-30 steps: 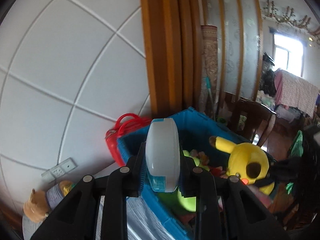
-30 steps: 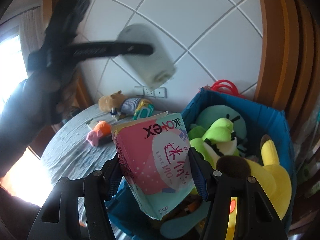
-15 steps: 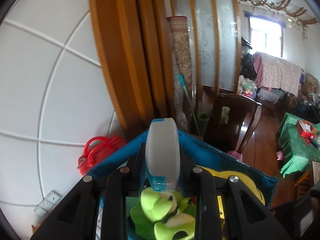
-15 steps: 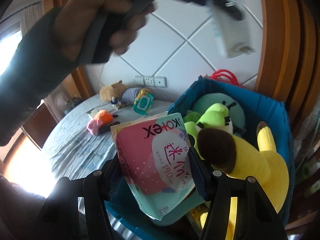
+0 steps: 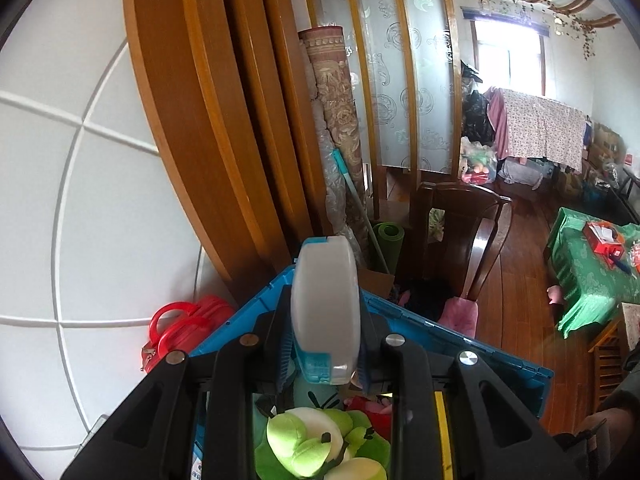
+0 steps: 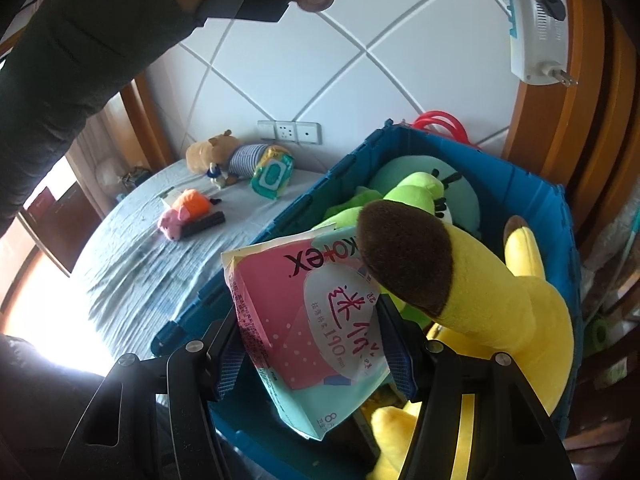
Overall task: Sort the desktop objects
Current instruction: 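Open both tools to drop the white item and Kotex pack into the crate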
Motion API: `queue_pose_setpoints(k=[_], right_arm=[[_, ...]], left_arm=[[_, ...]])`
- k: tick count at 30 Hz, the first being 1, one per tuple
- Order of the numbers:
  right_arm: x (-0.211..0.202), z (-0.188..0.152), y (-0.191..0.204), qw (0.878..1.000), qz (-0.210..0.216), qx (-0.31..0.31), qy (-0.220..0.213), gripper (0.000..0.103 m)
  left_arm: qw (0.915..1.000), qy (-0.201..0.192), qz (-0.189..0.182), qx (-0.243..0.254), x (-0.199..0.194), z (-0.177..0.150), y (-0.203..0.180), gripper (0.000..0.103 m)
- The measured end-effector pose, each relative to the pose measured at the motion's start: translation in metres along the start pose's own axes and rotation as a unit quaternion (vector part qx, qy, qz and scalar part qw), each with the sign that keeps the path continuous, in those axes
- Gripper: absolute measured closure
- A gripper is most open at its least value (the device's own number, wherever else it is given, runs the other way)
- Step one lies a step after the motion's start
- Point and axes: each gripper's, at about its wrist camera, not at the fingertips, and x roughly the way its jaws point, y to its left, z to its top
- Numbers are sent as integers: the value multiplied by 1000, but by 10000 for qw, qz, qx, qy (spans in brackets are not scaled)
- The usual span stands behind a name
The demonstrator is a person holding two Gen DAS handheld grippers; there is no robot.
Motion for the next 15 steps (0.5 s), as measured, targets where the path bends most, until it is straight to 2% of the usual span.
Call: queue_pose_setpoints(k=[5,7,8,9,10,11,12,15], right_arm=[[2,-1,-3,10000,-36,-5,44,43],[2,0,-4,10000,-88,-10,37,41],[3,0,-5,9999,-166,1,15,39],[3,0,-7,9997,-244,12,-8,29],[2,-1,-6,9996,-266,6,-11,15],[2,-1,-6,9996,-286,0,-13,8],[1,-1,-5,9995,-306,-6,-16,5],[0,-1,-4,9993,-366,-24,-24,5]], left_arm=[[10000,-26,-27,-46,1,4,0,78],[9999,-26,6,-108,2,6,1,72],[9999,-20,32,-146,3,7,1,41],[9997,-119,100,-208,1,8,3,2],[9993,-227,172,-229,-2,8,3,0],[9990,-316,197,-253,-5,8,4,0],[9990,-295,186,-270,-7,7,5,0],[9989,-257,306,-254,-13,1,9,0]])
